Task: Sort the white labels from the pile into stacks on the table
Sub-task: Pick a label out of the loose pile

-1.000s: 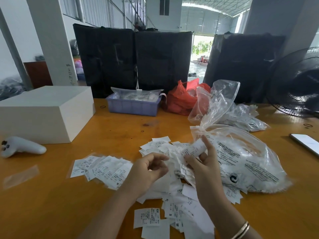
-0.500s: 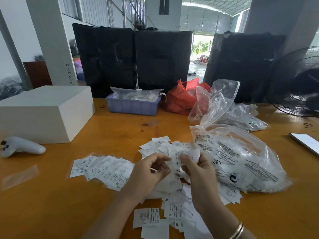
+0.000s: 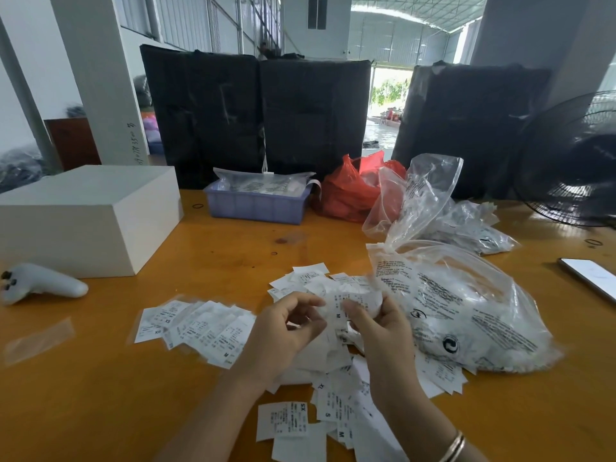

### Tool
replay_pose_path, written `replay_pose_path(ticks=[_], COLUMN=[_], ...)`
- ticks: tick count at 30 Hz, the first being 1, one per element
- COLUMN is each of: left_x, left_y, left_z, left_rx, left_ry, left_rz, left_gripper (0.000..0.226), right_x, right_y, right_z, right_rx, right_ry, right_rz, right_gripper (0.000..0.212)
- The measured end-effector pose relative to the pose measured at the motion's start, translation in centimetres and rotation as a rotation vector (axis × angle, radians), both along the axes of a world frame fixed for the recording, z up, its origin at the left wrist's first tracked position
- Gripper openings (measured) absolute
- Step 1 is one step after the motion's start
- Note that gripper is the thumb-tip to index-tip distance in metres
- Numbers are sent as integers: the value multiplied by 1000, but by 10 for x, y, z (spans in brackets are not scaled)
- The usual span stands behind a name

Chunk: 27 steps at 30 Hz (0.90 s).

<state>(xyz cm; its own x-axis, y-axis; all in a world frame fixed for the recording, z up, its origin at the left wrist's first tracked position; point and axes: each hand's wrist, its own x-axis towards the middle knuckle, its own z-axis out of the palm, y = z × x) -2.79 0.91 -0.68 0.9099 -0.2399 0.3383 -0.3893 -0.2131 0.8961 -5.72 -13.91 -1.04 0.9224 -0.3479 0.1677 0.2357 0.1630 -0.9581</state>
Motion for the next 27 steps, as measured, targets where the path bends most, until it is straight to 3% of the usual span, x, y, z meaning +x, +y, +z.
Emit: replay_pose_path(ticks=[2, 9, 13, 17, 27], left_x=[0, 1, -1, -1, 0], left_y=[0, 3, 3, 3, 6], left_z=[1, 5, 6, 7, 6], left_rx=[-33, -176, -128, -186, -207], left_ry=[16, 161, 209, 261, 245], left_rz=[14, -26, -81, -48, 15], left_gripper=[26, 16, 16, 17, 18], right_x=[1, -1, -3, -1, -4], right_y=[0, -3, -3, -7, 6], right_z=[-2, 7, 6, 7, 0], right_rx=[-114, -227, -227, -181, -461], right_ry=[-5, 37, 60, -13, -32], right_rz=[-30, 143, 232, 104, 70], right_gripper=[26, 18, 39, 3, 17])
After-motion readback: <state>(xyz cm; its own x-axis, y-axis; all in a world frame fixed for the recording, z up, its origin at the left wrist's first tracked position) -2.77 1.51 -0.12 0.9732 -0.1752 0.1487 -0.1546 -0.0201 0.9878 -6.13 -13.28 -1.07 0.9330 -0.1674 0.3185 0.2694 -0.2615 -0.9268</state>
